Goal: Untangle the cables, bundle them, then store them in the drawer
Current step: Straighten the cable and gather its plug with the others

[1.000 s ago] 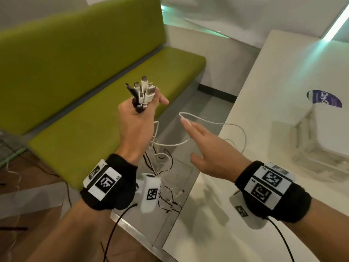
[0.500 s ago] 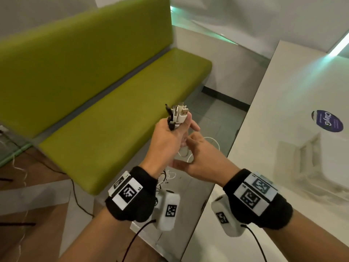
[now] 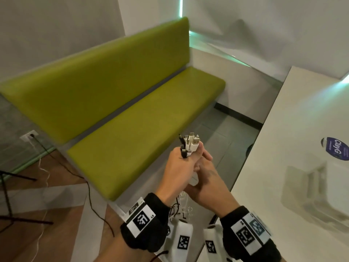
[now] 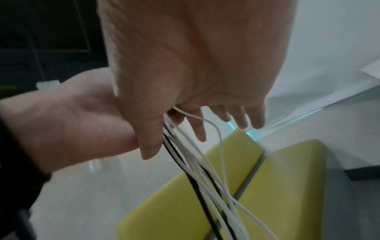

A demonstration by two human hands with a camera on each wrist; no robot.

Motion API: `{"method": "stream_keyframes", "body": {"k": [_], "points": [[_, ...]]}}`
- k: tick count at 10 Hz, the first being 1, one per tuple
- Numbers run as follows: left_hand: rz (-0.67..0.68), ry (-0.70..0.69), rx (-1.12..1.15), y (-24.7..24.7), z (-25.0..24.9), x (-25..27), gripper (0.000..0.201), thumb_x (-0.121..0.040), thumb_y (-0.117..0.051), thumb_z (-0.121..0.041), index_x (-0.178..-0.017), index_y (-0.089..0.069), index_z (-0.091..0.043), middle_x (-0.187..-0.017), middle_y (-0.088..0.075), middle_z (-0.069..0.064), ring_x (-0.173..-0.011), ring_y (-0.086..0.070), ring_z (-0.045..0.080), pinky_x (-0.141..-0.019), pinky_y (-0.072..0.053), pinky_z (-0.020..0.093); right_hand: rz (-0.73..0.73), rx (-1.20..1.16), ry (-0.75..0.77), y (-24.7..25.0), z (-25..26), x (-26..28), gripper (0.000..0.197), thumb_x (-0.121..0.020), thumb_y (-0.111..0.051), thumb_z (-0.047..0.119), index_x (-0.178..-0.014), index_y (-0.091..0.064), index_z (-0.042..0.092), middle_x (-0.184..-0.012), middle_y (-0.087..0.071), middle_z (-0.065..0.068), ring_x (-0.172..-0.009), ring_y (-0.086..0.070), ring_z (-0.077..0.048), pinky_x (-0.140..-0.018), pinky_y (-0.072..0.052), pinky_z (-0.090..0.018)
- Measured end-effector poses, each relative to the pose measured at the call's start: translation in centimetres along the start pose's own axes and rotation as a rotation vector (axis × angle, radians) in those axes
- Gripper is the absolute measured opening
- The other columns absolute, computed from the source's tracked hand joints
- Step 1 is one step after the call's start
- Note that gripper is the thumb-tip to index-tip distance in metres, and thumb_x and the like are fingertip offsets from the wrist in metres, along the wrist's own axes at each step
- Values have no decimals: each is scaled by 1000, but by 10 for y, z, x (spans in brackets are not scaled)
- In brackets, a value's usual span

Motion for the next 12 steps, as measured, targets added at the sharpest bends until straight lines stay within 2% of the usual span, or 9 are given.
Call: {"method": "stream_keyframes", "body": {"k": [1,2,4,5,7,8,9,10,12], "points": [[18,-3,-48,-9,2,4,38,-89,-54,-53,-86,-71,-18,-92,-72,-7,-99,-64,6,-95,-45,35,-14,-192,-61,10,6,1,46,-84,-67,8,-126,-51,15,-120,-58,2,-121,-55,-13,-92,-44,-10],[25,-17,-229,-14,3,4,27,-85,-50,-67,-86,-67,-47,-106,-67,-3,-116,-55,12,-103,-39,45,-20,-200,-150,7,6,2,36,-85,-61,-7,-120,-51,-6,-109,-61,-17,-105,-60,-32,-70,-43,-6],[23,-111,-657,-13,-16,2,31,-87,-45,-66,-87,-71,-49,-126,-42,-43,-135,-11,-16,-118,-2,41,-50,-305,-203,10,18,4,31,-93,-55,-1,-112,-51,23,-101,-54,10,-106,-60,-15,-87,-46,-21],[94,-97,-726,-4,-29,4,63,-76,-27,-84,-112,-64,-49,-135,-38,-38,-138,-6,-14,-119,4,41,-128,-377,-191,12,24,1,24,-95,-53,3,-119,-58,2,-95,-56,9,-93,-56,-10,-88,-51,-30],[219,-227,-405,32,-74,7,105,-61,-55,-81,-150,-26,-33,-148,-38,-20,-132,-38,-7,-111,-32,26,-298,-434,-105,14,28,-5,43,-98,-52,21,-56,-46,12,-55,-44,2,-52,-36,-13,-51,-35,-38],[246,-364,-441,9,-101,2,61,-86,-41,-62,-133,-57,-27,-127,-58,-23,-117,-50,-10,-100,-41,21,-318,-383,-131,9,27,-4,46,-96,-54,26,-56,-43,7,-51,-39,4,-50,-29,-13,-50,-26,-35],[388,-259,-736,-20,-93,-7,49,-97,-36,-53,-99,-76,-25,-64,-66,-15,-61,-53,-14,-64,-35,10,-310,-359,-96,10,29,-5,30,-86,-50,22,-66,-51,0,-58,-58,-9,-56,-46,-33,-50,-39,-46],[399,-227,-851,-20,-74,-17,56,-96,-34,-59,-88,-78,-24,-63,-67,-8,-66,-61,-4,-68,-46,21,-329,-327,-90,15,23,-4,28,-83,-50,25,-75,-57,-1,-68,-64,-18,-65,-55,-38,-55,-45,-55],[396,-299,-958,-27,-58,-17,64,-94,-25,-67,-97,-76,-27,-101,-74,-10,-94,-66,4,-87,-50,32,-293,-434,-48,20,27,-12,14,-89,-48,9,-96,-59,5,-91,-62,-6,-86,-60,-13,-69,-51,-31]]}}
Point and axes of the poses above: each hand's wrist, its own x-axis away from the middle knuckle, its own y-axis out of the back of the hand, z = x × y, the point moved 4 cm from there along -x, towards the middle knuckle
